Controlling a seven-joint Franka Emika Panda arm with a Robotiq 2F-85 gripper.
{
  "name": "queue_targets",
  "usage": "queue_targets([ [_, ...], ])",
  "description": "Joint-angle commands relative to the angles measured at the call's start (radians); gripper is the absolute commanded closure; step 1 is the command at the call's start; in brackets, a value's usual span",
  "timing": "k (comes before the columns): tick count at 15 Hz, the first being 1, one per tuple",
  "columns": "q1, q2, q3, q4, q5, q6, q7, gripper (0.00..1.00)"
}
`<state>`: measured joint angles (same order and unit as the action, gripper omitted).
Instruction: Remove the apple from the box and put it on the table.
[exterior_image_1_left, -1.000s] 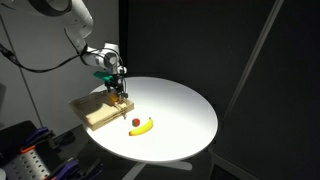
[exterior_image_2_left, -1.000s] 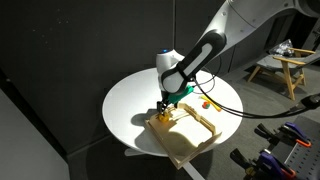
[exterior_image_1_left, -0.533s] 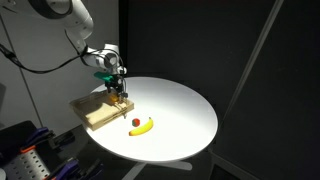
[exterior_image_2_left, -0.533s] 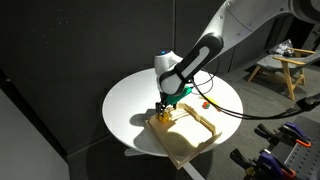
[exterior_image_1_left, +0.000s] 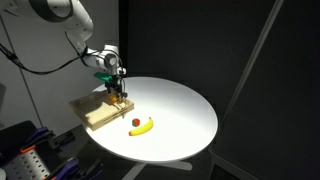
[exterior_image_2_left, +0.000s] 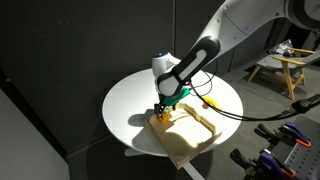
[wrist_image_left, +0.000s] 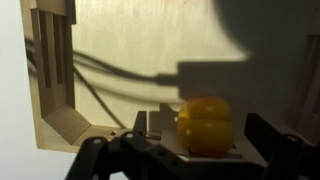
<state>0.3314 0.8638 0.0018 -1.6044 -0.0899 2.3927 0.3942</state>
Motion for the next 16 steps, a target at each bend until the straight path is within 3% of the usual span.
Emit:
queue_targets([
  [1, 0.017, 0.023, -0.016, 0.050, 0.009, -0.038, 0.043, 0.00],
  [16, 0.028, 0.072, -0.019, 0.111, 0.012, -0.050, 0.081, 0.00],
])
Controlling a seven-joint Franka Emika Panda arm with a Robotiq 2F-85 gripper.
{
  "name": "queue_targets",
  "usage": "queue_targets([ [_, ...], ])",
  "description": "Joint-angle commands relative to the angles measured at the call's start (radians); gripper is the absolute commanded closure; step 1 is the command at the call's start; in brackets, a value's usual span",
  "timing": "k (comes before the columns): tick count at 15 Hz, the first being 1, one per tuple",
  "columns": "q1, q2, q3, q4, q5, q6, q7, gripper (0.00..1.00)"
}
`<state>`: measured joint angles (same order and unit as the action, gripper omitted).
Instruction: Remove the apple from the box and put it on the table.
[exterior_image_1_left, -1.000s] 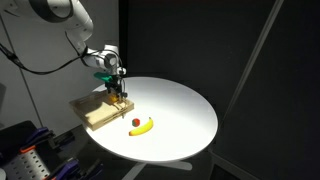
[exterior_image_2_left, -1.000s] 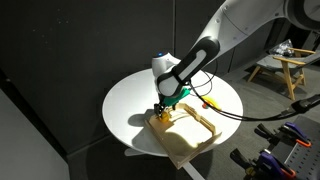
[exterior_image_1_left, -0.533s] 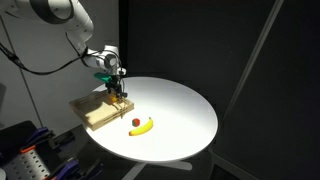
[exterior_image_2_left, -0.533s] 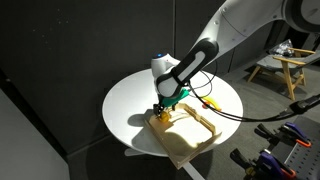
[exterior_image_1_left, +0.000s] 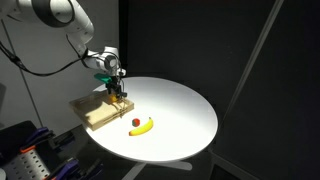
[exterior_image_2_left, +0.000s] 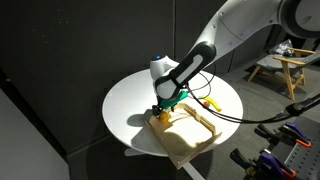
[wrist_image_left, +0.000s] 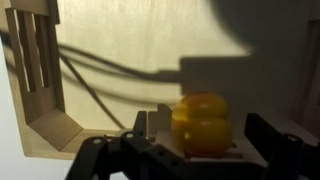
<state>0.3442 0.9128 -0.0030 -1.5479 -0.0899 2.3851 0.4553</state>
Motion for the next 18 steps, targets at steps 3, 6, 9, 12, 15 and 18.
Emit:
queue_targets([
  [3, 0.015, 0.032, -0.015, 0.072, 0.012, -0.052, 0.022, 0.00],
  [6, 0.014, 0.038, -0.015, 0.083, 0.011, -0.059, 0.020, 0.28],
  [9, 0.014, 0.045, -0.015, 0.092, 0.011, -0.062, 0.019, 0.51],
  [12, 0.014, 0.041, -0.013, 0.095, 0.010, -0.068, 0.015, 0.67],
  [15, 0.010, 0.014, -0.008, 0.075, 0.011, -0.081, 0.003, 0.68],
  [18, 0.008, -0.011, -0.007, 0.061, 0.009, -0.101, -0.003, 0.68],
])
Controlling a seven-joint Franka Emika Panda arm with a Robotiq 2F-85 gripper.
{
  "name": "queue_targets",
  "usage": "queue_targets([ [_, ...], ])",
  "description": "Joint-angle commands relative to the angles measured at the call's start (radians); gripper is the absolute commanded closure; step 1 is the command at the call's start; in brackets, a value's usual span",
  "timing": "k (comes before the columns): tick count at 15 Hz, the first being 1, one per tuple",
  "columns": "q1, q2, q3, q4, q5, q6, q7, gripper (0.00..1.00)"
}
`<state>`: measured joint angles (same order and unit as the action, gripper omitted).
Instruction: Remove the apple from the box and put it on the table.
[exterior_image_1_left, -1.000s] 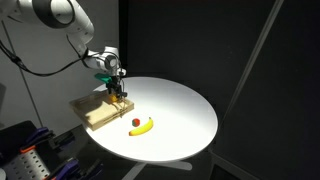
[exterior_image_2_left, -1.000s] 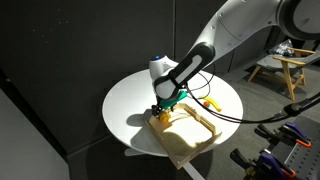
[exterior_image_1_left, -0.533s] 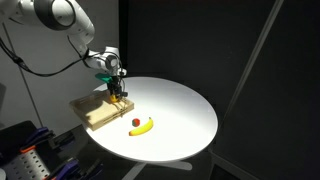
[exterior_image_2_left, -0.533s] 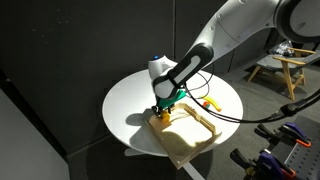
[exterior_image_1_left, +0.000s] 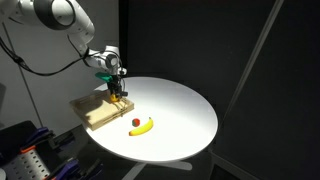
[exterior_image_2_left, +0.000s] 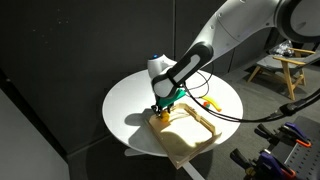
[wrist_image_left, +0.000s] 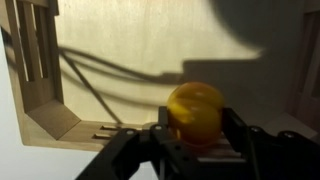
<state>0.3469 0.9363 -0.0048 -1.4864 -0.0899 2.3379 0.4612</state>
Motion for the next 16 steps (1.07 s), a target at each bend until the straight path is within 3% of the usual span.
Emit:
queue_targets([
  [1, 0.004, -0.047, -0.005, -0.008, 0.007, -0.064, -0.012, 0.68],
  [9, -0.017, -0.161, 0.005, -0.060, 0.003, -0.115, -0.044, 0.68],
  [16, -0.087, -0.268, 0.005, -0.151, 0.005, -0.074, -0.129, 0.68],
])
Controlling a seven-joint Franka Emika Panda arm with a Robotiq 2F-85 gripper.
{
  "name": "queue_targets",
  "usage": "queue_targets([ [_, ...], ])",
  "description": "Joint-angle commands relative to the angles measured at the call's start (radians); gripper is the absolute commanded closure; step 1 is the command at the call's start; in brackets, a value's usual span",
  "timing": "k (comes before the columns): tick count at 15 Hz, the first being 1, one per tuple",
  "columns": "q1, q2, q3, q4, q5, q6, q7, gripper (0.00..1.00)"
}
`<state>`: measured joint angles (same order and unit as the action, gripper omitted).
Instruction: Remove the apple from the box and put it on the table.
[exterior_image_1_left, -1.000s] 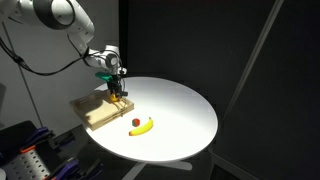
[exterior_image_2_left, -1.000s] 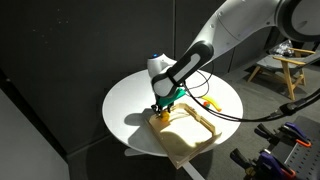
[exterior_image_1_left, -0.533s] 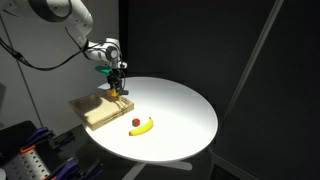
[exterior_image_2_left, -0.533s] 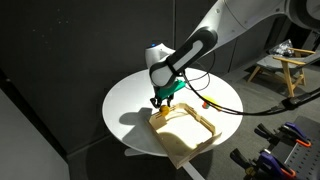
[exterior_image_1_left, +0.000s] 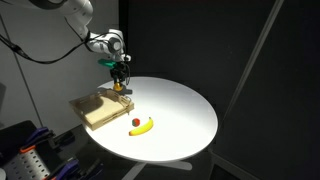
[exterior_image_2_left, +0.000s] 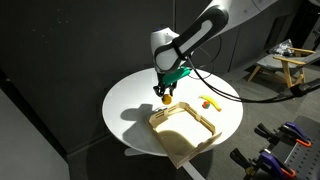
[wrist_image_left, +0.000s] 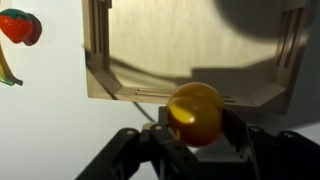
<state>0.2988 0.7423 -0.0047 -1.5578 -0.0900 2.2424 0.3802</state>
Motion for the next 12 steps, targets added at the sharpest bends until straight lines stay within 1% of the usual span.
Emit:
queue_targets([
  [1, -0.052, -0.086, 0.003, -0.093, 0.007, 0.026, -0.056, 0.68],
  [6, -0.122, -0.124, -0.012, -0.141, 0.012, 0.040, -0.082, 0.68],
  [12, -0.187, -0.122, -0.039, -0.150, 0.015, 0.041, -0.086, 0.68],
])
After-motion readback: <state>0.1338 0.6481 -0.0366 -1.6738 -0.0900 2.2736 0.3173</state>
